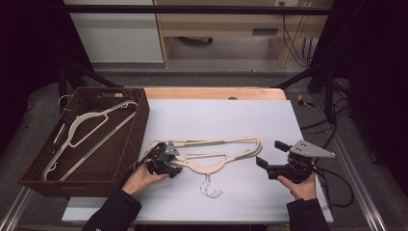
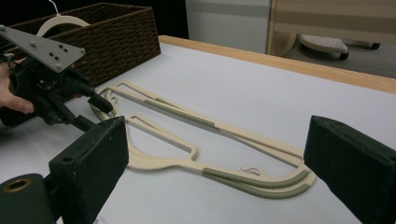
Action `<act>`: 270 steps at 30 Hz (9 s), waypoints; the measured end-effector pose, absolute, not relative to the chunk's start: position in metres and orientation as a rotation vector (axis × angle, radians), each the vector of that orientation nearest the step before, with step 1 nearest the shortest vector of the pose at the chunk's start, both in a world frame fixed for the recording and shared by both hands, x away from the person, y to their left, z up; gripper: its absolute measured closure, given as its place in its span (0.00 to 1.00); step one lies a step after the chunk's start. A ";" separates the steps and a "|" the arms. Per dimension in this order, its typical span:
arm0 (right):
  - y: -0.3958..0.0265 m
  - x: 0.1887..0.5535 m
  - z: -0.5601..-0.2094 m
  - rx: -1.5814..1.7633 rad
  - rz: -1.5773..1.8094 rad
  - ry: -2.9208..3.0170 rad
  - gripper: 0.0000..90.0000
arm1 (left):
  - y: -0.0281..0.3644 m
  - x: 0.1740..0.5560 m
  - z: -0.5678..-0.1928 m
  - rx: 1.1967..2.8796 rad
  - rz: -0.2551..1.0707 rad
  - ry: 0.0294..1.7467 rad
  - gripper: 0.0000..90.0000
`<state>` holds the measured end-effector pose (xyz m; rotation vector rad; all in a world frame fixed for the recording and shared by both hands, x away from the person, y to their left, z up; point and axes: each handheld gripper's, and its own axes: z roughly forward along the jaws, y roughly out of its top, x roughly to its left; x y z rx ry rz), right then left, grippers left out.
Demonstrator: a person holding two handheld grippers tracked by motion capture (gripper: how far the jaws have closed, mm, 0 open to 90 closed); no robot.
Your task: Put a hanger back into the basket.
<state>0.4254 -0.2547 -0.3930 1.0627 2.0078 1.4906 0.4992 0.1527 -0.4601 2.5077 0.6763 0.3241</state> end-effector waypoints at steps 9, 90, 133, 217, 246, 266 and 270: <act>-0.255 0.425 -0.393 1.061 1.490 2.012 0.08 | 0.150 0.494 -0.459 2.512 0.282 0.679 0.69; -0.195 0.439 -0.436 1.008 1.412 2.262 0.11 | 0.152 0.449 -0.402 2.280 0.262 0.760 0.88; -0.127 0.484 -0.414 0.922 1.602 2.088 0.65 | 0.148 0.442 -0.406 2.313 0.312 0.772 0.93; -0.249 0.416 -0.395 1.029 1.506 1.994 0.15 | 0.197 0.443 -0.262 2.020 0.496 0.644 0.96; -0.255 0.417 -0.397 1.048 1.485 1.997 0.14 | 0.348 0.486 -0.258 1.988 0.646 0.841 0.96; -0.254 0.418 -0.400 1.050 1.468 2.010 0.14 | 0.422 0.491 -0.295 1.943 0.614 1.033 0.96; -0.254 0.418 -0.399 1.059 1.468 2.007 0.14 | 0.430 0.492 -0.304 1.946 0.595 1.064 0.96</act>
